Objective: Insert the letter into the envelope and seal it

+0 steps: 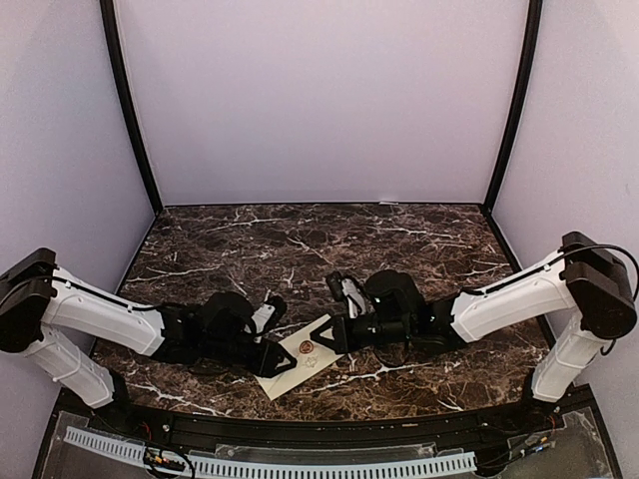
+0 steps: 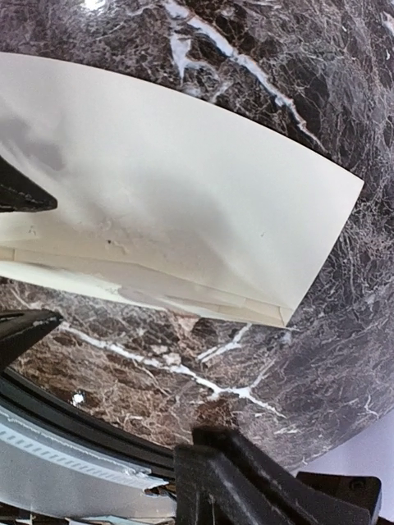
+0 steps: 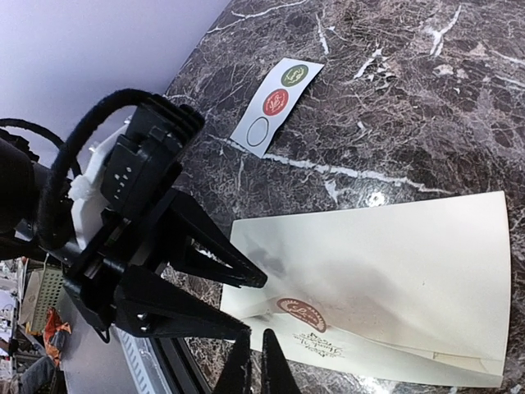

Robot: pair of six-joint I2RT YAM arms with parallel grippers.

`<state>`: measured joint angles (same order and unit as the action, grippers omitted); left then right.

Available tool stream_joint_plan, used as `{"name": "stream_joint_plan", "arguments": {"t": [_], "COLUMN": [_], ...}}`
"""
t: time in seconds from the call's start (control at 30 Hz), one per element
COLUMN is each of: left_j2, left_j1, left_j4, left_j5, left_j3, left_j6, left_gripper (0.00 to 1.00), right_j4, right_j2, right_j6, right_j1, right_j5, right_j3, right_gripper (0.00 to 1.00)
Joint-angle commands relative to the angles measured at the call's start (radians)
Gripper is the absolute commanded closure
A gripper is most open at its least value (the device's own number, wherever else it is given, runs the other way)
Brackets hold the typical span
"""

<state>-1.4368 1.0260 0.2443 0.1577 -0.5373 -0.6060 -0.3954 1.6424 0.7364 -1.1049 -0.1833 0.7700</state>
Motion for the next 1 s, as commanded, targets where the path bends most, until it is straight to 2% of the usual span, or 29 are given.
{"name": "stream_joint_plan", "arguments": {"t": [0.0, 0.27, 0.47, 0.7, 0.97], "left_j2": [-0.041, -0.116, -0.155, -0.177, -0.179], "left_j1": [0.003, 0.005, 0.011, 0.021, 0.025], "left_j4": [-0.015, -0.068, -0.124, -0.176, -0.190], "left_j5": [-0.021, -0.057, -0.082, -0.130, -0.135], "left_j3": [-0.042, -0.091, -0.120, -0.140, -0.136], "left_j6": [0.025, 0.038, 0.039, 0.029, 0.019], "left_gripper": [0.62, 0.81, 0.89, 0.94, 0.95], "right_j4": [-0.038, -0.055, -0.069, -0.059, -0.043], "right_j2": [0.013, 0.075, 0.130, 0.189, 0.258], "right_j6": [0.020, 0.027, 0.032, 0.030, 0.027], "right_j1": [-0.016, -0.023, -0.024, -0.024, -0.010], "right_j5": [0.009, -0.001, -0.009, 0.001, 0.009], "right_j3": [-0.002, 0.023, 0.052, 0.098, 0.151], "right_gripper": [0.97, 1.00, 1.00, 1.00, 1.00]}}
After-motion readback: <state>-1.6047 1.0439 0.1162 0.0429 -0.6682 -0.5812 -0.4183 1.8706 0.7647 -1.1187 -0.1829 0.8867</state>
